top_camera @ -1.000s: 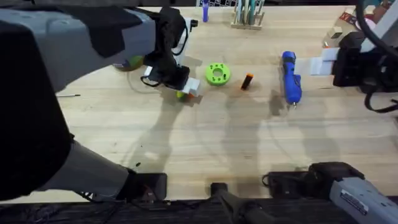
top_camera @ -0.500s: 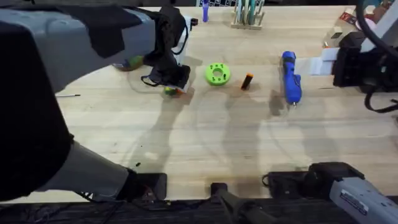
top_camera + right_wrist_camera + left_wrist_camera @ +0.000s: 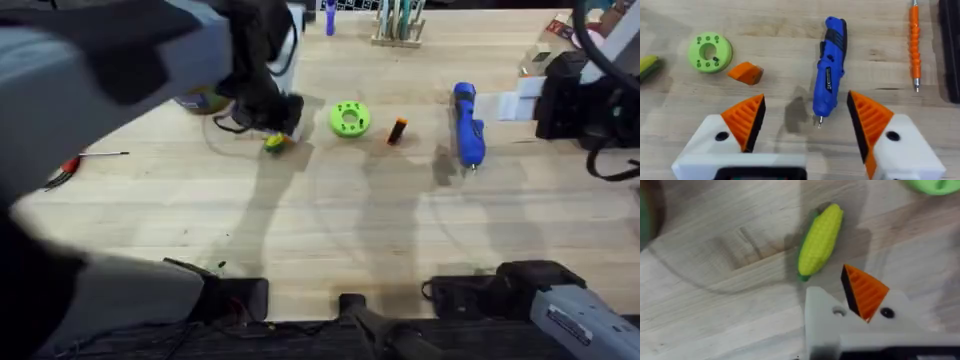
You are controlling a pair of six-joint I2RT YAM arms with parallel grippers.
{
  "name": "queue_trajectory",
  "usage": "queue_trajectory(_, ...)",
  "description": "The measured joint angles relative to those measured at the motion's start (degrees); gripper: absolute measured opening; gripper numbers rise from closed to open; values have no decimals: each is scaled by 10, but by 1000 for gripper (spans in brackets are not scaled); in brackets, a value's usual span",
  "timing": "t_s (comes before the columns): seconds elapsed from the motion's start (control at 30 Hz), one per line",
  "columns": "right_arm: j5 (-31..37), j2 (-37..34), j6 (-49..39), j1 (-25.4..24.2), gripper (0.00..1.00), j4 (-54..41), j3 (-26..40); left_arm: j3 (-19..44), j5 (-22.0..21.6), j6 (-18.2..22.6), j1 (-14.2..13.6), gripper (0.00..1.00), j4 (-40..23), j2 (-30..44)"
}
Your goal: Pick up the gripper from the table and insert it into the empty holder that is missing its gripper. Then pick up a screw, insert it into the mounting hole, and use the screwdriver to tighten it. Finally, clean up the table by picking up the vegetable and placing it into the bucket.
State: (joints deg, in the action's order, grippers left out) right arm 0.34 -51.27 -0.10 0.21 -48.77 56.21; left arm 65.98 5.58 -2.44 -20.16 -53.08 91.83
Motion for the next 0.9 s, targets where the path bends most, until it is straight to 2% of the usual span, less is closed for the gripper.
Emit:
queue_trajectory(0.37,0,0,0,0,979,-1,0,55,-7,0,0,10,-44,-183)
queue_trajectory(0.7,0,0,0,0,980,-1,0,56,-9,2,0,19,-46,-214)
queue_trajectory(0.73,0,0,0,0,979,-1,0,56,-11,3,0,116,-46,-214)
queue_trajectory(0.9,0,0,0,0,979,-1,0,56,-22,2,0,896,-46,-214)
